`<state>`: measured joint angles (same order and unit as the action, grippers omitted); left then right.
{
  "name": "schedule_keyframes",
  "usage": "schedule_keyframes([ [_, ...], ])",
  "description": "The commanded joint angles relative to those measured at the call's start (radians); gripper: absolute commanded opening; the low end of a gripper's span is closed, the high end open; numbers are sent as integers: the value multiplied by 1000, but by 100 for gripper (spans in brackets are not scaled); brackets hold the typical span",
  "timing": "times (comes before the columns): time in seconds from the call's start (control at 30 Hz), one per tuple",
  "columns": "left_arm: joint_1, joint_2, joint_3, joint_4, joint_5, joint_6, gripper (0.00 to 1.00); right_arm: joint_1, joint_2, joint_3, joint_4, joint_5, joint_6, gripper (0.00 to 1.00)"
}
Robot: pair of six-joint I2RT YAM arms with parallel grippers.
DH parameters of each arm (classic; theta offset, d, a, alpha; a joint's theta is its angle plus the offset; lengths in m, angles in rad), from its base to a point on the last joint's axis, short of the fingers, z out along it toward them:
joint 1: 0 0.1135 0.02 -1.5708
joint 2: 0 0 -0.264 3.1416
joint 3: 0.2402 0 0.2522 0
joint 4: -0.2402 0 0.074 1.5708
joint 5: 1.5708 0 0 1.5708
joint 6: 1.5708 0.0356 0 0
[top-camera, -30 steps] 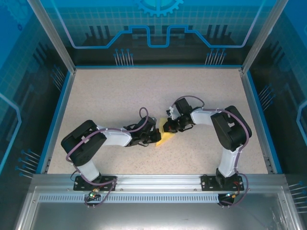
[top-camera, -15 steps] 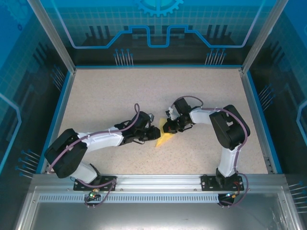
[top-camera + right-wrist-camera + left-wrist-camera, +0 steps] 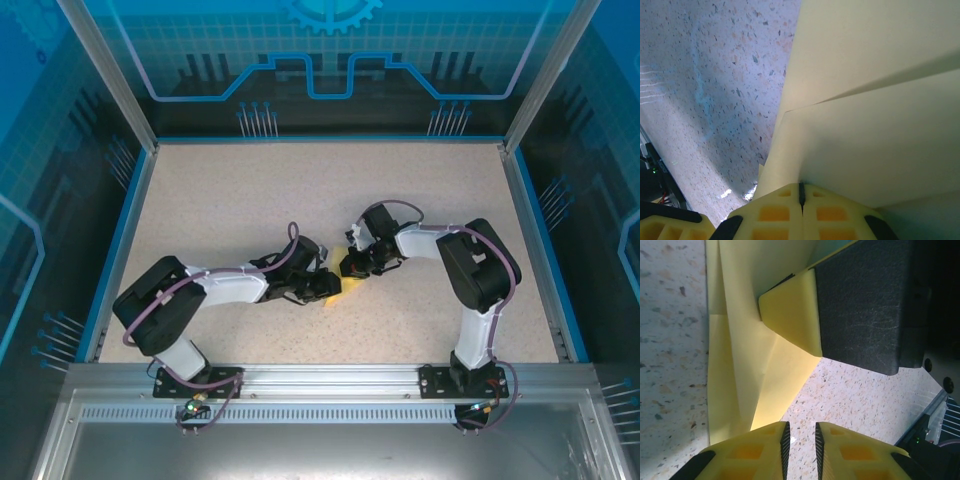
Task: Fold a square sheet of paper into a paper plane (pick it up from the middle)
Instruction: Fourth fold the wing at the center of the table.
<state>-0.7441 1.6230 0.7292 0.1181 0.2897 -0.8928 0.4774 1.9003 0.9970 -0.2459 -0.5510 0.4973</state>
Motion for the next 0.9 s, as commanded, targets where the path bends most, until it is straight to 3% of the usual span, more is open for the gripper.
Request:
schedule_keyframes([
  [0.0, 0, 23, 14, 6, 30, -18, 23, 5, 65, -29, -84, 112, 3, 0],
  [0.87, -11, 46, -48, -56, -30, -57, 21, 5, 85, -24, -107, 131, 1, 0],
])
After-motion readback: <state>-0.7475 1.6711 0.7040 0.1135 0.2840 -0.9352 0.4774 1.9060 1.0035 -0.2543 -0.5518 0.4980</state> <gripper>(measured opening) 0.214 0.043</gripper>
